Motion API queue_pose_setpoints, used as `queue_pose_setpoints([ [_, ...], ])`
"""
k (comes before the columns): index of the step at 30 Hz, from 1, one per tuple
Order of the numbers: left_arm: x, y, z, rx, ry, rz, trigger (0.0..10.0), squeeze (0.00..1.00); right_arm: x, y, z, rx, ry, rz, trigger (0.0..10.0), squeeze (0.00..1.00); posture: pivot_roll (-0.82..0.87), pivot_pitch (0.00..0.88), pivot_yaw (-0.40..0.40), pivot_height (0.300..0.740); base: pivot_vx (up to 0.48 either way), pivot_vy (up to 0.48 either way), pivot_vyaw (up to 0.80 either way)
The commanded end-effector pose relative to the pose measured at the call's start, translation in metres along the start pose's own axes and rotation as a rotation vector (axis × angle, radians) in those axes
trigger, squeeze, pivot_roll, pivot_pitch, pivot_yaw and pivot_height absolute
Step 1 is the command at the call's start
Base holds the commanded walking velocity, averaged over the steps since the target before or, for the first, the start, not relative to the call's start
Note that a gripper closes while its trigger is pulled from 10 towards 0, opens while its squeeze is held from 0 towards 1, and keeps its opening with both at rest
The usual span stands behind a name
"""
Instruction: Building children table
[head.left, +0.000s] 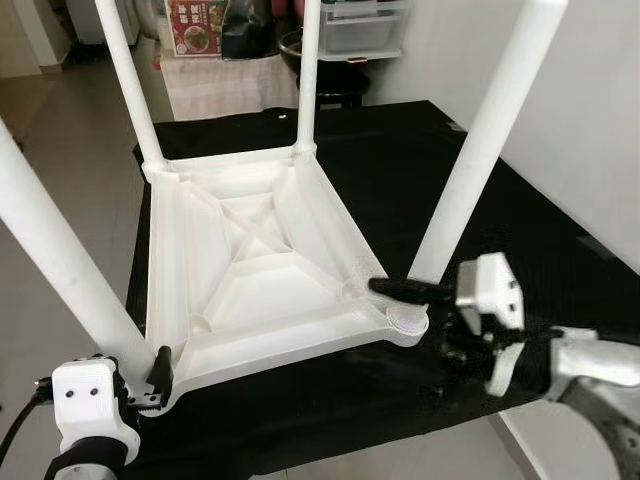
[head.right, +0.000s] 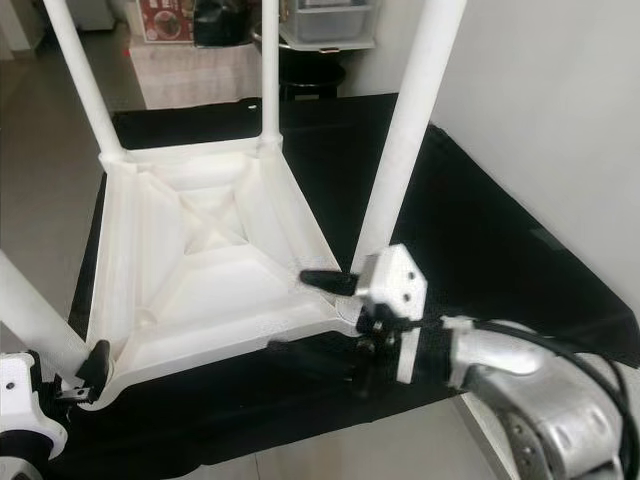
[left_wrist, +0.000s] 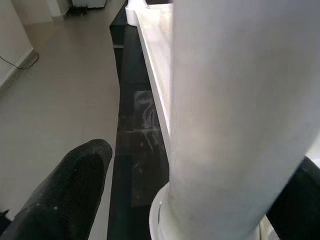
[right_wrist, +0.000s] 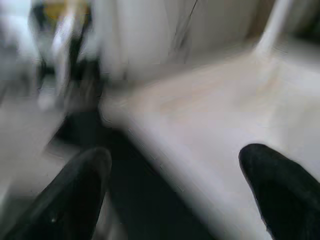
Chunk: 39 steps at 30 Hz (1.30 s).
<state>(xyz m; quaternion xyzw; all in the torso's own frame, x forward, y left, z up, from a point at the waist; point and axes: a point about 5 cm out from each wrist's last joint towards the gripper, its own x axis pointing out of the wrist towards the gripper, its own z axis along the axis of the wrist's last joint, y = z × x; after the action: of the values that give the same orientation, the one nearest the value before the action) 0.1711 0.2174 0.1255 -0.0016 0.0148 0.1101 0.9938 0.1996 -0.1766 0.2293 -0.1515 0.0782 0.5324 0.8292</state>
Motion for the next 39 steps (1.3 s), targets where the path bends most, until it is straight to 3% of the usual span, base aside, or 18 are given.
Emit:
queue_pose_setpoints([
  [1, 0.0, 0.009, -0.004, 0.004, 0.015, 0.022, 6.5, 0.0, -0.021, -0.004, -0.006, -0.023, 0.113, -0.056, 10.0, 0.0, -0.08, 0.112, -0.031, 0.74, 0.0, 0.0, 0.0],
  [2, 0.001, 0.008, -0.004, 0.001, 0.007, 0.01, 6.5, 0.0, -0.031, -0.006, -0.012, -0.026, 0.187, -0.087, 10.0, 0.0, -0.09, 0.112, -0.03, 0.74, 0.0, 0.0, 0.0],
  [3, 0.003, 0.008, -0.003, -0.002, 0.002, 0.002, 2.4, 0.0, -0.037, -0.013, -0.016, -0.008, 0.23, -0.157, 10.0, 0.0, -0.1, 0.114, -0.024, 0.74, 0.0, 0.0, 0.0],
  [5, 0.003, 0.008, -0.003, -0.002, 0.002, 0.002, 2.4, 0.0, -0.037, -0.013, -0.016, -0.008, 0.23, -0.157, 10.0, 0.0, -0.1, 0.114, -0.024, 0.74, 0.0, 0.0, 0.0],
  [6, 0.004, 0.008, -0.003, -0.005, -0.001, -0.007, 0.0, 0.0, -0.041, -0.021, -0.019, 0.003, 0.25, -0.236, 10.0, 0.0, -0.1, 0.112, -0.019, 0.74, 0.0, 0.0, 0.0],
  [9, 0.008, 0.007, -0.002, -0.003, -0.011, -0.025, 0.0, 0.0, -0.042, -0.045, -0.01, 0.046, 0.168, -0.464, 10.0, 0.0, -0.1, 0.11, -0.01, 0.74, 0.0, 0.0, 0.0],
  [10, 0.008, 0.007, -0.002, -0.003, -0.011, -0.025, 0.0, 0.0, -0.042, -0.045, -0.01, 0.046, 0.168, -0.464, 10.0, 0.0, -0.1, 0.11, -0.01, 0.74, 0.0, 0.0, 0.0],
  [11, 0.008, 0.007, -0.001, -0.003, -0.017, -0.03, 0.0, 0.0, -0.039, -0.054, 0.002, 0.072, 0.061, -0.543, 10.0, 0.0, -0.1, 0.111, -0.011, 0.74, 0.0, 0.0, 0.0],
  [12, 0.008, 0.007, -0.001, -0.003, -0.017, -0.03, 0.0, 0.0, -0.039, -0.054, 0.002, 0.072, 0.061, -0.543, 10.0, 0.0, -0.1, 0.111, -0.011, 0.74, 0.0, 0.0, 0.0],
  [15, 0.007, 0.009, 0.0, 0.0, -0.022, -0.032, 0.0, 0.0, -0.037, -0.071, 0.027, 0.123, -0.157, -0.678, 10.0, 0.0, -0.09, 0.109, -0.012, 0.74, 0.0, 0.0, 0.0],
  [26, 0.004, 0.009, 0.001, -0.002, -0.027, -0.029, 0.0, 0.0, -0.031, -0.081, 0.043, 0.171, -0.297, -0.702, 10.0, 0.0, -0.09, 0.106, -0.019, 0.74, 0.0, 0.0, 0.0],
  [31, 0.004, 0.007, 0.004, -0.002, -0.043, -0.027, 0.0, 0.0, -0.018, -0.088, 0.064, 0.199, -0.402, -0.631, 10.0, 0.0, -0.08, 0.098, -0.032, 0.74, 0.0, 0.0, 0.0],
  [39, 0.003, 0.007, 0.005, -0.003, -0.05, -0.021, 0.0, 0.0, -0.009, -0.096, 0.078, 0.221, -0.433, -0.623, 10.0, 0.0, -0.06, 0.087, -0.046, 0.74, 0.0, 0.0, 0.0],
])
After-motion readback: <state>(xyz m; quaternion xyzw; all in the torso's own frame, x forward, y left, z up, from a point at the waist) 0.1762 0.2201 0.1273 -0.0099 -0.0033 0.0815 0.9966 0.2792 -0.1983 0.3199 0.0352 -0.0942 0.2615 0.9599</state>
